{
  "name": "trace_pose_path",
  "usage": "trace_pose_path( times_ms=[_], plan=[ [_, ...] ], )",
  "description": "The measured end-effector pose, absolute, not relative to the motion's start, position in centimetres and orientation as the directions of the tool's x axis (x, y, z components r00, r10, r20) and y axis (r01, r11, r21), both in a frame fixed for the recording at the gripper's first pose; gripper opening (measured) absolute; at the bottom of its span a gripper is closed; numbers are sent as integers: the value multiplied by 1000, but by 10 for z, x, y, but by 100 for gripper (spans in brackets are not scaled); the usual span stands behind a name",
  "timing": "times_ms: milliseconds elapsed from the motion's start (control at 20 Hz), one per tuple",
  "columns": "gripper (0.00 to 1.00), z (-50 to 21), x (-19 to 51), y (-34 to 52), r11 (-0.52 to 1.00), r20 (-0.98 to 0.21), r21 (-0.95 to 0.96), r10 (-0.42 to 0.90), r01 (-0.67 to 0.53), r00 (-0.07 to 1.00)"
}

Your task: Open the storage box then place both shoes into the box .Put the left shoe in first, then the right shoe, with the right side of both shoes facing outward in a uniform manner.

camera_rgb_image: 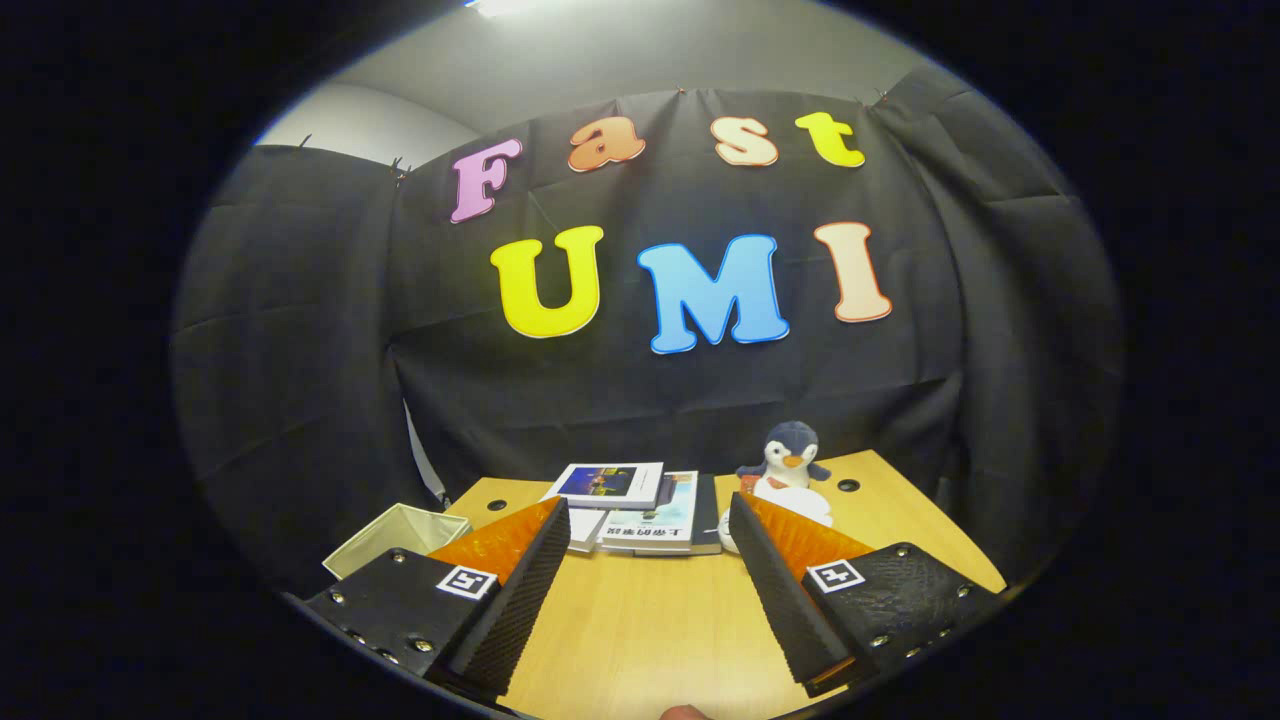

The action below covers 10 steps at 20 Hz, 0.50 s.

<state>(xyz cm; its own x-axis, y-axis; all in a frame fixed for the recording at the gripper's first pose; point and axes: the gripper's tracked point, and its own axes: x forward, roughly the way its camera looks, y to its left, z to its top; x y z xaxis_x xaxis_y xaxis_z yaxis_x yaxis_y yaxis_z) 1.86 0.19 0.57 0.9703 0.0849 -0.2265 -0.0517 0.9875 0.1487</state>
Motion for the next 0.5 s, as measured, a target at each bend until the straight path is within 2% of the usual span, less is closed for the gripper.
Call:
trace_pose_path(
  times_ms=[250, 500],
  plan=[
    [97, 13, -1, -43, 996, -146, 86, -18, 30, 989],
    [97, 19, -8, -71, 994, -109, 82, -60, 69, 992]
  ],
)
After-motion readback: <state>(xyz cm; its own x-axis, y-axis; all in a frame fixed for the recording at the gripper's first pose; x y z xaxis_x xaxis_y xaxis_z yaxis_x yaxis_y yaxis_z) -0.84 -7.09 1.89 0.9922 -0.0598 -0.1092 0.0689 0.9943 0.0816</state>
